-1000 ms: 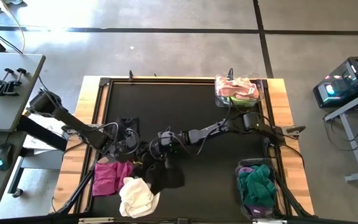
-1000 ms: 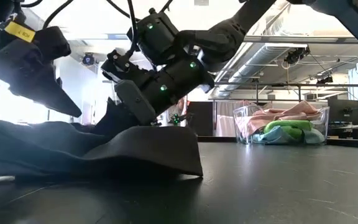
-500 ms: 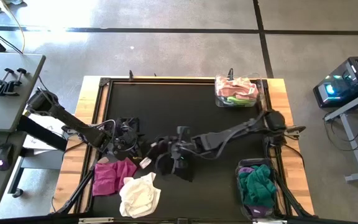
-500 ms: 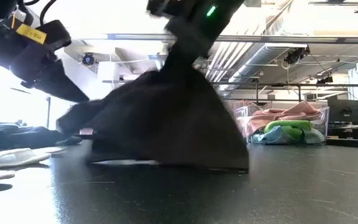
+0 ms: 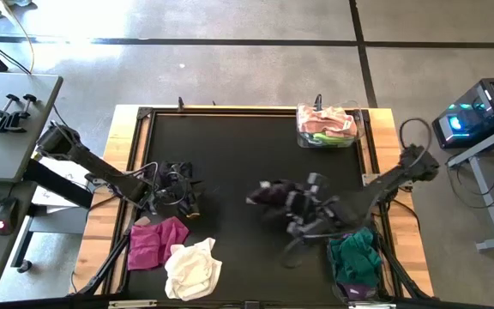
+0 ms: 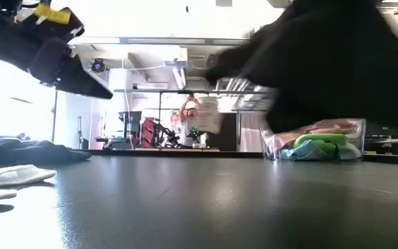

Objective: Sort towels by color in basket
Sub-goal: Put the bottom black towel into the bottom transparent bin

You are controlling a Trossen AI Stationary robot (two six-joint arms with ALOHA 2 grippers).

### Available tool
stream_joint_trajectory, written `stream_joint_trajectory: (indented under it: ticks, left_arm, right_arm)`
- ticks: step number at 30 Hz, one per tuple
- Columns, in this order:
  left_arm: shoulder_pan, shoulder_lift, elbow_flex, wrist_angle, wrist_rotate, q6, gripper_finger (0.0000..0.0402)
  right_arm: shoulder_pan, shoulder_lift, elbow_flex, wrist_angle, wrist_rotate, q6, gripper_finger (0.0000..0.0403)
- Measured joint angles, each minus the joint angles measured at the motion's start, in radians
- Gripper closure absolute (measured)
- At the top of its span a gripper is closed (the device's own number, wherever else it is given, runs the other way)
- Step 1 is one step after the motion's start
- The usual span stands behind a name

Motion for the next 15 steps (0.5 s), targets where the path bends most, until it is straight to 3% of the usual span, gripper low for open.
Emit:
stream_joint_trajectory:
  ticks: [10,12,15]
  left_arm:
    - [0.055,0.007,0.001,0.166,-0.008,0.198,0.0277]
    - [0.072,0.007,0.001,0.203,-0.001,0.244,0.0277]
    - [0.1,0.007,0.001,0.246,0.053,0.306,0.0277]
  right_arm:
    - [0.158,-0.173,0.001,-0.32,-0.595,0.652,0.0386]
    - [0.205,-0.204,-0.011,-0.303,-0.679,0.761,0.0387]
    - [0.286,-0.22,-0.015,-0.311,-0.715,0.948,0.0387]
